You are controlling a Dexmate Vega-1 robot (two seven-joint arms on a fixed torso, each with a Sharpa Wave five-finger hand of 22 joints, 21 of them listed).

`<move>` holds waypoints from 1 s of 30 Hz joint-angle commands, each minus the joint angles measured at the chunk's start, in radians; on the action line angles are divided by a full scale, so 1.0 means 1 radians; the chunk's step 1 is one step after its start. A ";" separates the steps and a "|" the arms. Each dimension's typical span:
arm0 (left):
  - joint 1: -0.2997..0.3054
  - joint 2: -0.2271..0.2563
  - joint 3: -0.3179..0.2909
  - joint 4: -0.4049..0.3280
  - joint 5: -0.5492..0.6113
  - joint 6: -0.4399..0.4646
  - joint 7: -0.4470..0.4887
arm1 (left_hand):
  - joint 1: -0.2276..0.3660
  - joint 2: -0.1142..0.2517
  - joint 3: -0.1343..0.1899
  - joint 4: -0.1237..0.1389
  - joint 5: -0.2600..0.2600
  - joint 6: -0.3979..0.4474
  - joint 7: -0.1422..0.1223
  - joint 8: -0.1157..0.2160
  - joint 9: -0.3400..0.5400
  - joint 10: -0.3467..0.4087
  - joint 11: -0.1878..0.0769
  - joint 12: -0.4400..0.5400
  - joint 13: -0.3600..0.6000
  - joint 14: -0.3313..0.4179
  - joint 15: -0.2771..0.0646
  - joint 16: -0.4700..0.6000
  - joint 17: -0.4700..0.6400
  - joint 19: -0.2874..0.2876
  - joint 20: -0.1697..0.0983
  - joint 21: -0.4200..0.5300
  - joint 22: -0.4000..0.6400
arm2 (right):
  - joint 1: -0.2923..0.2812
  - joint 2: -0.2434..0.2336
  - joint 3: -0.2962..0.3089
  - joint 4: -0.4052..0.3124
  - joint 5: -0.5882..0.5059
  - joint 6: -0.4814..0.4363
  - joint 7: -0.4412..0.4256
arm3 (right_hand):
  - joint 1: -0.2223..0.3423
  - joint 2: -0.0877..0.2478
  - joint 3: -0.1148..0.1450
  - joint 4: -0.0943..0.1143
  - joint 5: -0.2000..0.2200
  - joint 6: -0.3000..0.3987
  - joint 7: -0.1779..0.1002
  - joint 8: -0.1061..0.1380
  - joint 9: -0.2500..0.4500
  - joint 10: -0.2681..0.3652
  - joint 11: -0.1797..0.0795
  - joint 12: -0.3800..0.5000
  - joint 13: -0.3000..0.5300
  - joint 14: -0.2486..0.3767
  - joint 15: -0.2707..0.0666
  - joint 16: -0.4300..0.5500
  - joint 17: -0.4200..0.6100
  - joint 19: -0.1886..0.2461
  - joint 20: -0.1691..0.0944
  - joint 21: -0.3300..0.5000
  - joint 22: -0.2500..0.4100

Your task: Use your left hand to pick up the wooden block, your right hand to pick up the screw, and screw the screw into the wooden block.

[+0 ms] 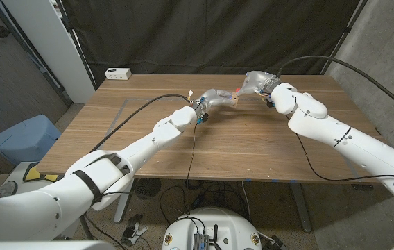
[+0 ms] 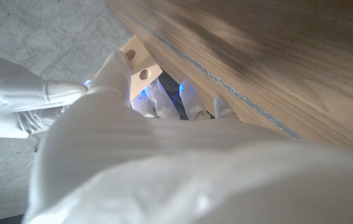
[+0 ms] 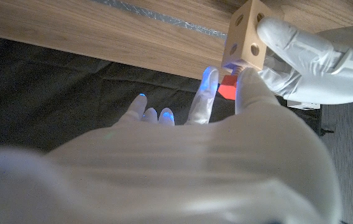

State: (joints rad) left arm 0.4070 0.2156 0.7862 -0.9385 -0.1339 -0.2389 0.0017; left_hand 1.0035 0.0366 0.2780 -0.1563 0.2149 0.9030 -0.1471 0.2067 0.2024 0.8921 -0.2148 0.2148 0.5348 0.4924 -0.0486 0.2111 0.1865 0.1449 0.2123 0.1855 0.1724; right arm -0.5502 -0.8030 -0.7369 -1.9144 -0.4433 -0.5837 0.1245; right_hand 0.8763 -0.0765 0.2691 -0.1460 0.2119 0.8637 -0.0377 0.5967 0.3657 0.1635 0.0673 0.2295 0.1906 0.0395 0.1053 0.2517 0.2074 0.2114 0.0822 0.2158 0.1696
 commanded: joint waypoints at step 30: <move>-0.016 -0.015 -0.002 0.061 -0.013 -0.037 -0.022 | -0.006 0.022 0.001 0.007 0.004 0.013 0.000 0.005 0.003 0.010 -0.001 0.001 -0.002 -0.002 -0.033 -0.003 0.000 -0.001 -0.001 0.007 0.003 | 0.073 0.002 -0.047 -0.001 -0.032 -0.064 0.134 | -0.265 -0.046 -0.107 0.079 0.008 -0.167 0.066 -0.026 -0.004 -0.061 0.084 -0.049 0.007 -0.055 0.070 -0.043 0.008 -0.071 0.040 -0.027 0.007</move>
State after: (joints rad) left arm 0.4013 0.2050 0.7849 -0.8987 -0.1445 -0.2634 -0.0117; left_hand 1.0088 0.0421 0.2780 -0.1563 0.2151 0.9030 -0.1471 0.2067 0.2022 0.8965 -0.2145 0.2098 0.5301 0.4924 -0.0486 0.2111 0.1865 0.1449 0.2123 0.1855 0.1724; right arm -0.5018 -0.7825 -0.7755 -1.9137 -0.4833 -0.6495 0.2081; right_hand 0.6242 -0.1241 0.1656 -0.0673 0.2119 0.7342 0.0161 0.5835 0.3629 0.1247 0.1422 0.1845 0.1933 0.0022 0.1665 0.2143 0.2119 0.1511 0.1203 0.1883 0.1749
